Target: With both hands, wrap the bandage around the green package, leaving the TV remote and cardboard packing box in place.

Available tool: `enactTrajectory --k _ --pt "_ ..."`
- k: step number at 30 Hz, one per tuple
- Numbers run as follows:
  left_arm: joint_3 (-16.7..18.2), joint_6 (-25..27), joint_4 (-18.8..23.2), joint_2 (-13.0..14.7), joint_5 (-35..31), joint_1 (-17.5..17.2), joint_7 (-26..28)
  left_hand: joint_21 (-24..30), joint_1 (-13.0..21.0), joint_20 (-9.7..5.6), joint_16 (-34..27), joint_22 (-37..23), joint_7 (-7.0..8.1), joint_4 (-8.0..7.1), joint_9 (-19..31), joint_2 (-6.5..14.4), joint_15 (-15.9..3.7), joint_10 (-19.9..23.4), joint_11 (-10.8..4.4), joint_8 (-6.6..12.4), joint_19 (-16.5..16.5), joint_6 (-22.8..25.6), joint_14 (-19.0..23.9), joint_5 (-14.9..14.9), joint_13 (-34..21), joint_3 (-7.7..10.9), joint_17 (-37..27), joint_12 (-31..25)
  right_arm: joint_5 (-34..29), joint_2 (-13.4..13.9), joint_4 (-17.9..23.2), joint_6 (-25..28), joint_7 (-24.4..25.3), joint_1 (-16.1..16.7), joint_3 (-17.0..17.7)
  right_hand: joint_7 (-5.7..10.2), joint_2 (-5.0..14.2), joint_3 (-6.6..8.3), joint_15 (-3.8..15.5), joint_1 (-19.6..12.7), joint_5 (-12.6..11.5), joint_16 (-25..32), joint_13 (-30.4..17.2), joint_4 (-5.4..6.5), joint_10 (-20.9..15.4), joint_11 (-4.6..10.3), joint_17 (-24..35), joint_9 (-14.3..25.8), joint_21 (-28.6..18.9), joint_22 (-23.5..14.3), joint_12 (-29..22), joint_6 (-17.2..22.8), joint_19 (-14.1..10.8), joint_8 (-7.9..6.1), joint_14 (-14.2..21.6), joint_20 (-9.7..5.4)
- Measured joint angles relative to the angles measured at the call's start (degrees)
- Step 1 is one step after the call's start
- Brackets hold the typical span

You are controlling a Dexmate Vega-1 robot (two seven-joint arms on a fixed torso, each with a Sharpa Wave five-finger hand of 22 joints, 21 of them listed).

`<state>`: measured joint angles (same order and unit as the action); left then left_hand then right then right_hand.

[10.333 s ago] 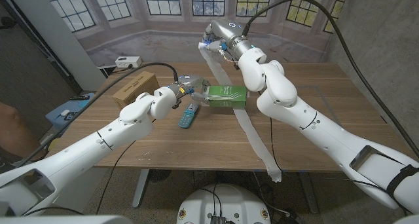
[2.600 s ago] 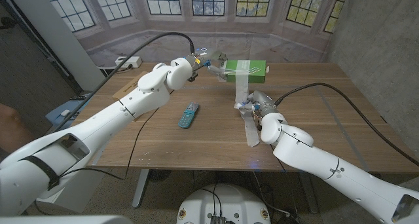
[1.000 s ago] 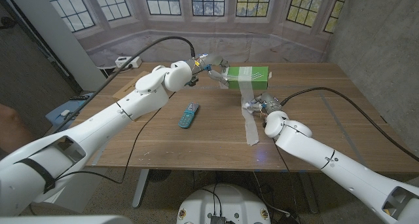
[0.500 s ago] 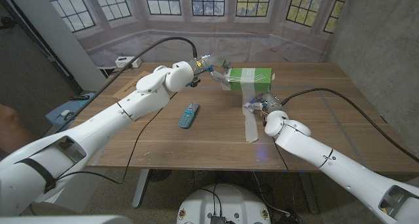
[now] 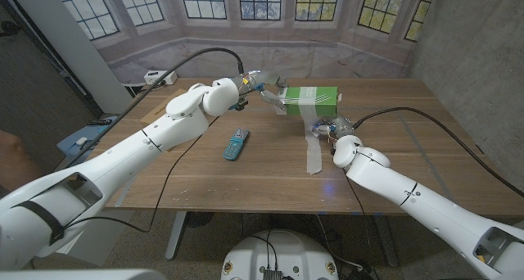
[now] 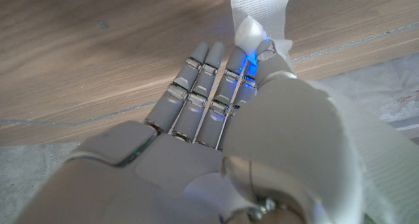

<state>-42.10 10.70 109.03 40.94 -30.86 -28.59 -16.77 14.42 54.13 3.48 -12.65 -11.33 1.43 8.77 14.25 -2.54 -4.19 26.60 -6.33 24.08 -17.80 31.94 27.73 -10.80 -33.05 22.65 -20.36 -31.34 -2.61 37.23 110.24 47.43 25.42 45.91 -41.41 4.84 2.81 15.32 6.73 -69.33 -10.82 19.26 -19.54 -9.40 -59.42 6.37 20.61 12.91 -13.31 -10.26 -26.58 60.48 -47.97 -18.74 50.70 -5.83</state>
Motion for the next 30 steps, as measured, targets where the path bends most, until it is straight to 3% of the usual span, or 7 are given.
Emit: enactTrajectory --k 30 --pt "0.01 -0.99 -0.03 0.89 2.24 -0.86 -1.94 0.0 -0.09 0.0 0.0 0.0 0.0 0.06 0.28 0.09 0.0 0.0 0.0 0.0 0.0 0.0 0.0 0.01 -0.02 -0.06 0.0 0.01 -1.64 -0.99 -6.22 -4.29 -2.31 -4.08 -0.1 0.19 -0.01 -0.56 0.21 -1.19 0.08 0.0 -0.56 -0.07 -0.11 0.11 0.27 0.01 0.0 0.0 0.07 0.2 0.0 0.44 0.21 0.0"
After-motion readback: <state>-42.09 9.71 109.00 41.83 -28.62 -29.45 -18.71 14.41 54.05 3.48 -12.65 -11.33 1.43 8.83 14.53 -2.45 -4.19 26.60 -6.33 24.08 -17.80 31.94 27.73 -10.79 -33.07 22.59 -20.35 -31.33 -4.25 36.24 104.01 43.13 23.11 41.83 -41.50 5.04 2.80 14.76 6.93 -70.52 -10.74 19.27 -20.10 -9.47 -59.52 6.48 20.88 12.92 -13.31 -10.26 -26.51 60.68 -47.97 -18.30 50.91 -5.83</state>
